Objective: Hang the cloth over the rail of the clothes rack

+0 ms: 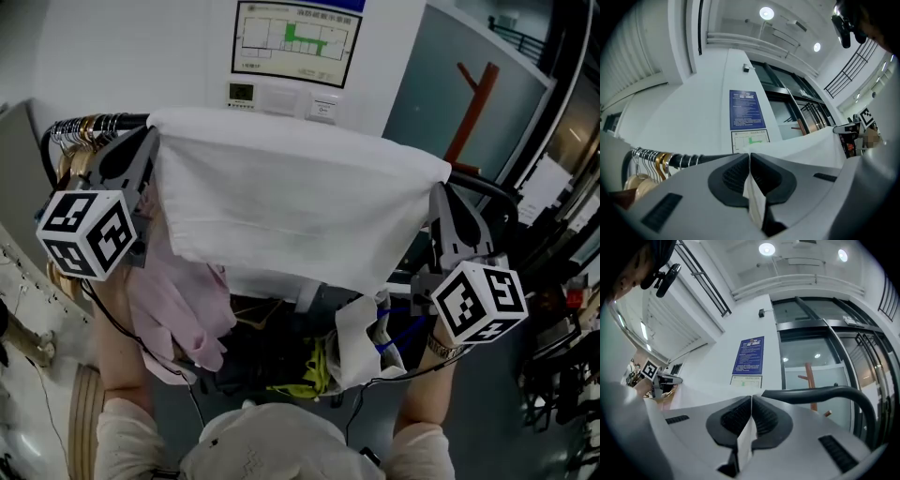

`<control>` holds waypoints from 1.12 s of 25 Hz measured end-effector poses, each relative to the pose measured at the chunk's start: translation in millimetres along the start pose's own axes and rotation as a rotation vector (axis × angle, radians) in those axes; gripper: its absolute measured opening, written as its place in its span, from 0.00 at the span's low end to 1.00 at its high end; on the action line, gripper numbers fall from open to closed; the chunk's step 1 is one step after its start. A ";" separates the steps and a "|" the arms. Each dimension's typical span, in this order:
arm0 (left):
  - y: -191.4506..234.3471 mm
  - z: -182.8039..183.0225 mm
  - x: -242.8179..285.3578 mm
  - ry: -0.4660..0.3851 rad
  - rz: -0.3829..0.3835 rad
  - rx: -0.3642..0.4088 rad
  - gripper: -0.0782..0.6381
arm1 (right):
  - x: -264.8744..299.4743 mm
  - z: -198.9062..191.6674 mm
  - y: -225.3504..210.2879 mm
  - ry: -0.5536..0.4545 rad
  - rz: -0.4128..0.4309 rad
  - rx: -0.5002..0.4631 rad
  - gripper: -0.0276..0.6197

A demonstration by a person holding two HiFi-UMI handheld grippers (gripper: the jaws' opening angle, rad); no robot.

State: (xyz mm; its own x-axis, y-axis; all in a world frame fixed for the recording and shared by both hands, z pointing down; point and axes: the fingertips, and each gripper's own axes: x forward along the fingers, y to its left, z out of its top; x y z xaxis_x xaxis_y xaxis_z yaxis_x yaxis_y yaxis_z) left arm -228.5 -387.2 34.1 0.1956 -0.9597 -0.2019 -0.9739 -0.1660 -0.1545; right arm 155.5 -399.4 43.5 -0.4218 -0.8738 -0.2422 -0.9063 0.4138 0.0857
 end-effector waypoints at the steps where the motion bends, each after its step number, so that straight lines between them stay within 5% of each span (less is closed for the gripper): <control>1: -1.4 -6.1 -0.4 0.005 0.003 0.003 0.14 | -1.2 -4.1 -0.8 0.004 0.004 0.005 0.07; 7: -5.5 -9.7 -1.0 -0.025 0.065 0.056 0.14 | -6.9 -4.9 -3.9 -0.057 0.008 -0.022 0.08; 12: -2.5 -6.8 -6.4 -0.068 0.133 0.047 0.23 | -17.3 -11.5 0.3 -0.045 -0.016 -0.074 0.21; 15: 5.2 -3.4 -17.3 -0.120 0.165 0.014 0.32 | -26.9 -6.5 -1.7 -0.102 -0.071 -0.066 0.21; 19: -1.0 -4.5 -41.3 -0.169 0.203 0.100 0.32 | -48.0 1.7 2.8 -0.218 -0.111 -0.011 0.19; 22: -19.2 -19.9 -65.2 -0.204 0.196 0.091 0.16 | -56.3 -21.8 36.9 -0.191 -0.050 -0.008 0.07; 25: -47.2 -55.3 -82.5 -0.192 0.160 0.046 0.14 | -59.5 -67.4 71.1 -0.105 -0.019 -0.035 0.07; 28: -89.9 -112.6 -105.1 -0.158 0.084 0.023 0.14 | -77.5 -113.4 97.6 -0.064 0.006 0.038 0.07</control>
State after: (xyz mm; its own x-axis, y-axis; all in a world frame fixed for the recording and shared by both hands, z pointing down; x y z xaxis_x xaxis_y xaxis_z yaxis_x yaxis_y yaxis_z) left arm -174.3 -296.9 178.1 0.1312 -0.9219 -0.3646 -0.9850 -0.0798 -0.1527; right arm 96.8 -320.3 180.3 -0.4234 -0.8539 -0.3027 -0.9019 0.4290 0.0512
